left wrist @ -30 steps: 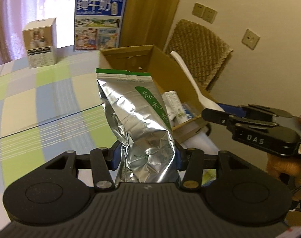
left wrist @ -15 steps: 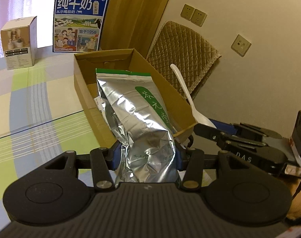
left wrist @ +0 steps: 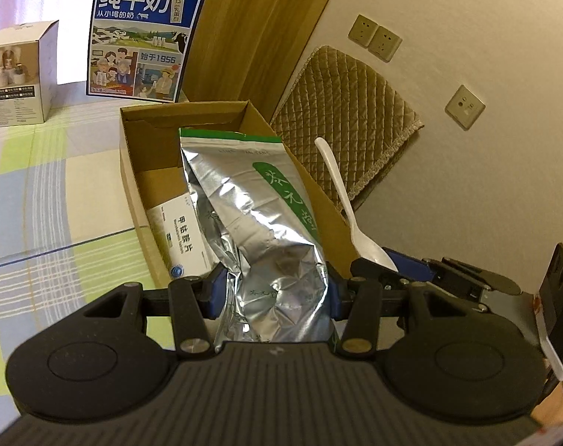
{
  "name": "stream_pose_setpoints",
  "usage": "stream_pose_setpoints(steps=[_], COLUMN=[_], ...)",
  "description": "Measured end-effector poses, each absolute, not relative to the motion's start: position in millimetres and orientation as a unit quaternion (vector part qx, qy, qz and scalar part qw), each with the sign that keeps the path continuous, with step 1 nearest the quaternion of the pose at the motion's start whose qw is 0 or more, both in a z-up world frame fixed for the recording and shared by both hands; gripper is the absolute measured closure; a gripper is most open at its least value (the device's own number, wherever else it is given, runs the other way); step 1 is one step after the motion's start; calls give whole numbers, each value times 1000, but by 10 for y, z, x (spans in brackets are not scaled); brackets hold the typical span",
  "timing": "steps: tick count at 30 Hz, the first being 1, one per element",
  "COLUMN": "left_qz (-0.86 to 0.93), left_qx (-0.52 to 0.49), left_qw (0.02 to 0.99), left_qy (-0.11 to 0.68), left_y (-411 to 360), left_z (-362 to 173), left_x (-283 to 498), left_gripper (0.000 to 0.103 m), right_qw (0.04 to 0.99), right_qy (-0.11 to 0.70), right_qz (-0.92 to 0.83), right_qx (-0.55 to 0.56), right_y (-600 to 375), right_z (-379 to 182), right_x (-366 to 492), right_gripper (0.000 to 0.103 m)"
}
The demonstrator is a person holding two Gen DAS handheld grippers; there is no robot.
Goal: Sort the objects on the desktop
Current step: 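Carry the tea bag and spoon over the cardboard box with both tools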
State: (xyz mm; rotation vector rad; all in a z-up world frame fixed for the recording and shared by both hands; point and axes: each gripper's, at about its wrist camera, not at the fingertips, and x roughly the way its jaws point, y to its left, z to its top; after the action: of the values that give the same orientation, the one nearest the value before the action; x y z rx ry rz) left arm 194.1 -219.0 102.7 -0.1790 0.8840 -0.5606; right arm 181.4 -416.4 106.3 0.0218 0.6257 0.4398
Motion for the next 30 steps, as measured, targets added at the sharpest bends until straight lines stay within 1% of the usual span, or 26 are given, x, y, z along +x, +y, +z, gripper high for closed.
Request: stream_pose_setpoints(steps=[12,30], left_qz=[-257,-243], left_qx=[-102,-97], left_qw=[860,861], left_qy=[429,437], left_y=[-2198,-2252], left_z=[910,777], left_x=[2359,2864], left_gripper=[58,58], right_qw=[923,923], right_qy=[317,317], right_qz=[219,217], right_qx=[3,-11], right_y=[-4049,-3959], right_z=[923,852], right_x=[2176,2697], right_gripper=[73,73])
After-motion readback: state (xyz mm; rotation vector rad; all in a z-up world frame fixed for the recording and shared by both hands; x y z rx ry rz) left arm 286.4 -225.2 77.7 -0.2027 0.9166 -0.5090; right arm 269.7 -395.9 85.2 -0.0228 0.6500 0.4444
